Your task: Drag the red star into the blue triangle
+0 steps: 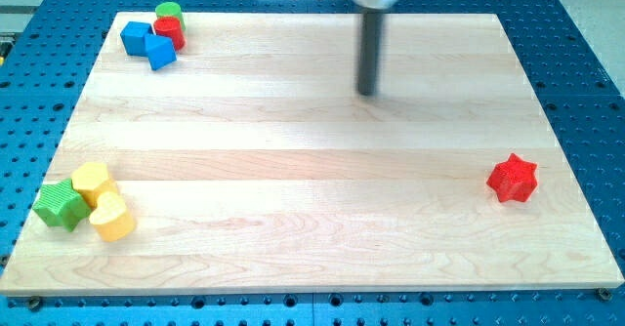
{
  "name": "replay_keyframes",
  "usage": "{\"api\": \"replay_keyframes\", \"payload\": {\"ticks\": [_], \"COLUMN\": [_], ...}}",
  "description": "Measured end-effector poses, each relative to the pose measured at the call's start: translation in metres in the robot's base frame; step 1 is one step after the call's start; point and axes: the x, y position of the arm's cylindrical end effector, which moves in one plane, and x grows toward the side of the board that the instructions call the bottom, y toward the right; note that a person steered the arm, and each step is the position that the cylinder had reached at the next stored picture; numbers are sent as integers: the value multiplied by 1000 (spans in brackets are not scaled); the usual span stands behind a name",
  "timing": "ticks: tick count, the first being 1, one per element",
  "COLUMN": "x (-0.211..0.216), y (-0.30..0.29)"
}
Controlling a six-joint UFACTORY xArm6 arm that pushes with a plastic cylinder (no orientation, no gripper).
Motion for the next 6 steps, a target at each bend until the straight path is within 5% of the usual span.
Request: {"api": "replay_keyframes", "payload": {"ticks": [2,3,4,5,6], "x": [111,145,174,158,96], "y": [190,207,161,121,93]}}
